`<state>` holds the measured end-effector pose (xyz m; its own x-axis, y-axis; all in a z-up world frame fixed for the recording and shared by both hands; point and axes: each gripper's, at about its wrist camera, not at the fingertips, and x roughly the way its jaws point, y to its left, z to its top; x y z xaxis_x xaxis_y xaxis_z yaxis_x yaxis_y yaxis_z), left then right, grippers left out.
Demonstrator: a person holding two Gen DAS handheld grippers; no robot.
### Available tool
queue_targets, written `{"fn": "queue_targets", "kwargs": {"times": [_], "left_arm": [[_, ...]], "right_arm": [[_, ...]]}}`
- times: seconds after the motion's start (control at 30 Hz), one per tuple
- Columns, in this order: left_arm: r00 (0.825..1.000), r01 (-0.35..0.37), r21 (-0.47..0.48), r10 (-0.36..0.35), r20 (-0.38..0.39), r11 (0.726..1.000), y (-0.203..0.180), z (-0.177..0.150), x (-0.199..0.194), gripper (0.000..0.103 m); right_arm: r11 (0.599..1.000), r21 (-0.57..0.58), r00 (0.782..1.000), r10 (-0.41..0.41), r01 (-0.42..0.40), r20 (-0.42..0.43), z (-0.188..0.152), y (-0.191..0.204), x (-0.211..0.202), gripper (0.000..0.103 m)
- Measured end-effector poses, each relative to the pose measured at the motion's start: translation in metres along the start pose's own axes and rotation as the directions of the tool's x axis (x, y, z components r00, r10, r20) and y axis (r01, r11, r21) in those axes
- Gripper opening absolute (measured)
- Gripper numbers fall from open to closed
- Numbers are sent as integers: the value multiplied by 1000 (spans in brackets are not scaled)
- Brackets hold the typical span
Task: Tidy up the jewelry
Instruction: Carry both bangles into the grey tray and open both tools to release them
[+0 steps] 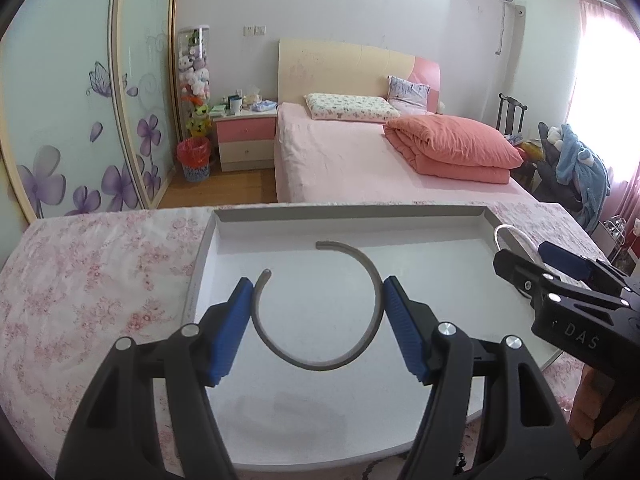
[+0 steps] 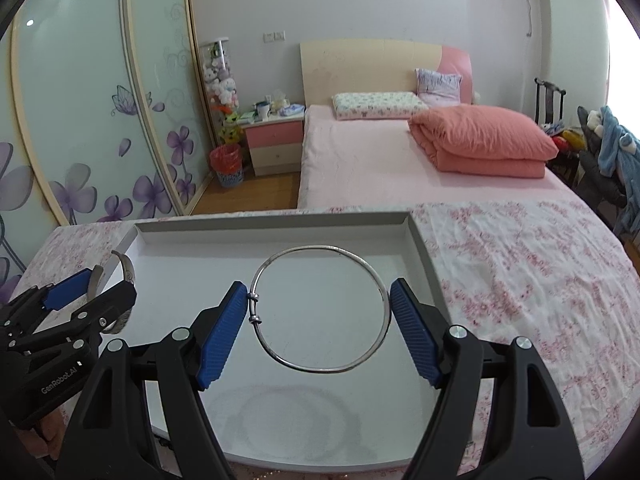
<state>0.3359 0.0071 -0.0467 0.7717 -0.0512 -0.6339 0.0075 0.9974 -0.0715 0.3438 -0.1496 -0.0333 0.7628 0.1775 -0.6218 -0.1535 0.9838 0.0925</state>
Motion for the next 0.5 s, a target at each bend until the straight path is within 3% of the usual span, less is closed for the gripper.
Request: {"fn": "queue_targets", "kwargs": {"times": [0.1, 0.5], "left_arm": [[1000, 8, -16, -8, -19, 1000, 2, -2, 4, 65], [1000, -5, -59, 6, 13, 998, 17, -1, -19, 65]], "right_arm": [[1000, 2, 1000, -1, 1, 3, 1, 0, -1, 79], [1000, 25, 999, -17, 16, 33, 0, -13, -25, 79]]}}
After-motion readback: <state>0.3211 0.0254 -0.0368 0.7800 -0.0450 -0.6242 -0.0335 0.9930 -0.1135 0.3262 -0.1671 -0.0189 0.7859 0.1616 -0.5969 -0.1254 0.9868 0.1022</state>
